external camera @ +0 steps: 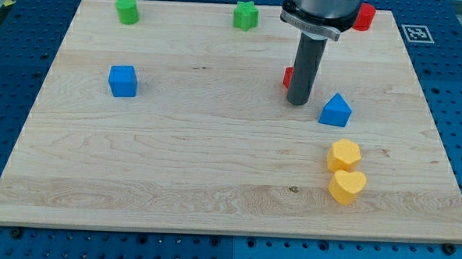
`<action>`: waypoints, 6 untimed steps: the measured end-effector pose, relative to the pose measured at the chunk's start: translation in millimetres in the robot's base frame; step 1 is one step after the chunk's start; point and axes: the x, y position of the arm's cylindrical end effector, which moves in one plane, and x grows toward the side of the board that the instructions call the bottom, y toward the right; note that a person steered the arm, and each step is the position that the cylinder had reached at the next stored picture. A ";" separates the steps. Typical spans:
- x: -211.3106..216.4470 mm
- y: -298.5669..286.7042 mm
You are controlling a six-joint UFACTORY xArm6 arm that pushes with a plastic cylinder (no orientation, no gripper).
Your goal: Move the red star towards the center right of the board
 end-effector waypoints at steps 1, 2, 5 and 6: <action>-1.4 -34.2; -33.1 -48.2; -19.6 7.8; -21.0 27.0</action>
